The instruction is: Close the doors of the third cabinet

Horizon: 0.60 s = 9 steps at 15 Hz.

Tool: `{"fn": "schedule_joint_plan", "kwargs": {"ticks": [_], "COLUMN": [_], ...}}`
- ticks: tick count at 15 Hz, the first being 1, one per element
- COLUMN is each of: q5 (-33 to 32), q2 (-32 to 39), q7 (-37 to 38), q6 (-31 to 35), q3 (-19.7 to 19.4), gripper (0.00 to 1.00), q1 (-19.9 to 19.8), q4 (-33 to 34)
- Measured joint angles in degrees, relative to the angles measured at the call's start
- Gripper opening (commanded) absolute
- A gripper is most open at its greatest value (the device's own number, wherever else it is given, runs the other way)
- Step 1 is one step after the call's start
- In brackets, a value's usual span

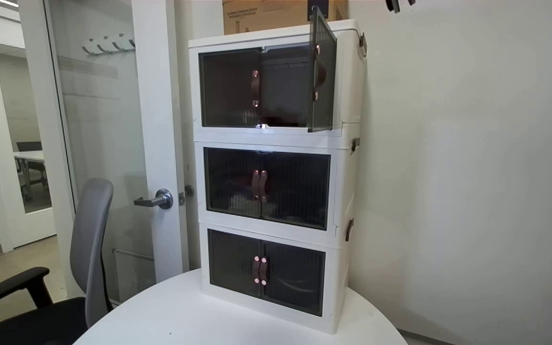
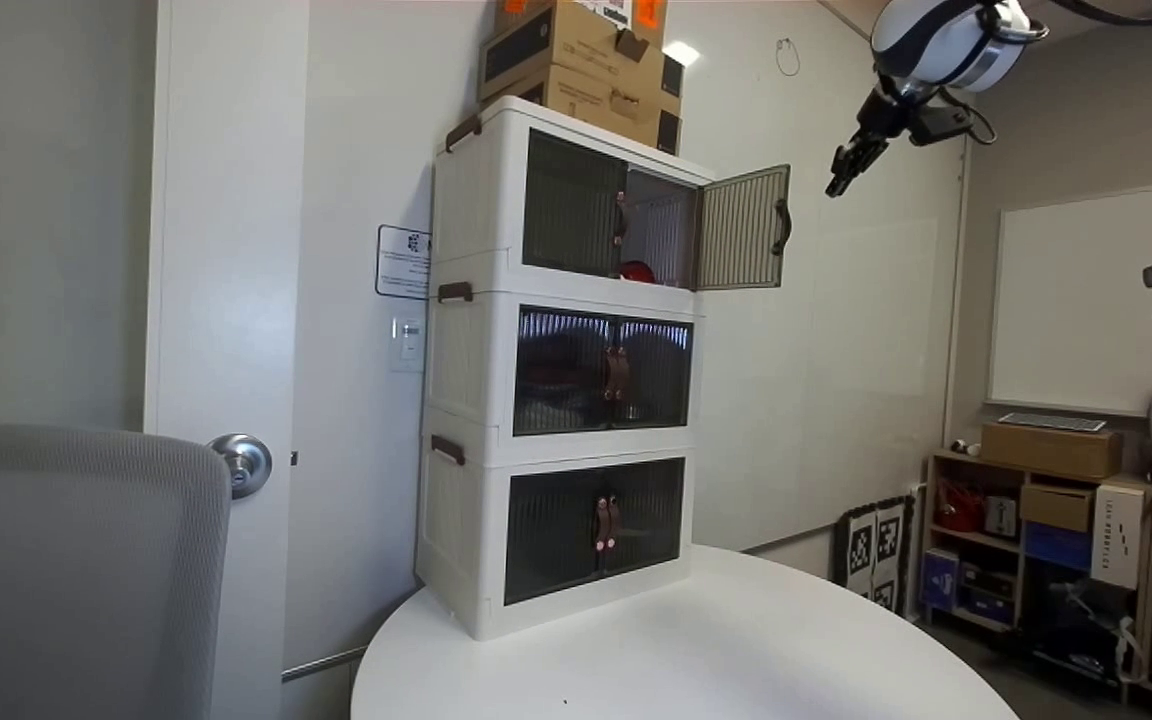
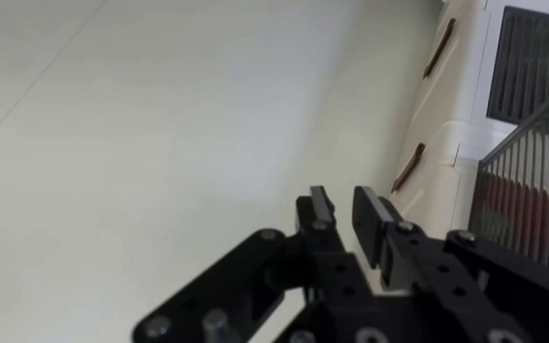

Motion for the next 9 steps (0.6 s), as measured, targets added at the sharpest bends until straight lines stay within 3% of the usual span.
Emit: {"fn": "schedule_joint_plan", "kwargs": {"ticks": [3, 9], "q5": [7.6, 23.9], "q2": [1.5, 2.1], "q7": [-4.1, -13.5], "q6": [4.8, 4.6], "q3": [3.0, 8.7], "gripper": [0.0, 0.0], "q1": [-0.5, -0.4], "q4": [-0.3, -1.8]}}
